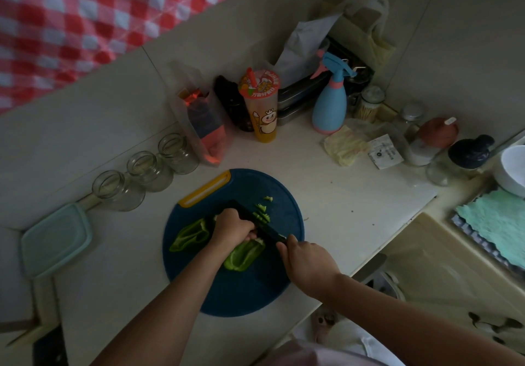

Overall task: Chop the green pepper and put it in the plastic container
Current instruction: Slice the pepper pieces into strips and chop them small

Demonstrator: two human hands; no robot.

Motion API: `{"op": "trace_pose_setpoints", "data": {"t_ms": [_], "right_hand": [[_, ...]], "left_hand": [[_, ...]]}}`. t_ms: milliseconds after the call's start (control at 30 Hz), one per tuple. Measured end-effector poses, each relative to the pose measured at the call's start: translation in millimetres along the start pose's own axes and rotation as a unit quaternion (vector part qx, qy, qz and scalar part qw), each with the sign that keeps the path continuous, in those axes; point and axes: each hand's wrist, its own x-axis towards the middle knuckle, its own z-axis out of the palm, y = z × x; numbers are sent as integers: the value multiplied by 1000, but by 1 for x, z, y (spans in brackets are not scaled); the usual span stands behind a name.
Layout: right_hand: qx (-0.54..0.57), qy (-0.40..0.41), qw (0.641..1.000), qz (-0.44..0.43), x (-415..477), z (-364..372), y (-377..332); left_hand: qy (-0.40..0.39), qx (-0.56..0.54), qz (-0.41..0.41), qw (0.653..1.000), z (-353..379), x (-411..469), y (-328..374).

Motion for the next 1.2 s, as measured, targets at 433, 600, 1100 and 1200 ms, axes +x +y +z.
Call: {"op": "trace_pose_setpoints", "data": {"t_ms": [433, 600, 1100, 1200], "right_hand": [[47, -43, 998, 23, 20, -3, -13], [107, -24, 993, 37, 30, -4, -23], [154, -18, 988, 13, 5, -9, -1], [146, -18, 989, 12, 2, -6, -2]], "left_hand": [[9, 51, 28, 998, -1, 2, -1], [-24, 27, 38, 999, 5, 3, -7], [-22, -19, 14, 999, 11, 9, -15], [-20, -18, 10, 1000, 11, 10, -15]]}}
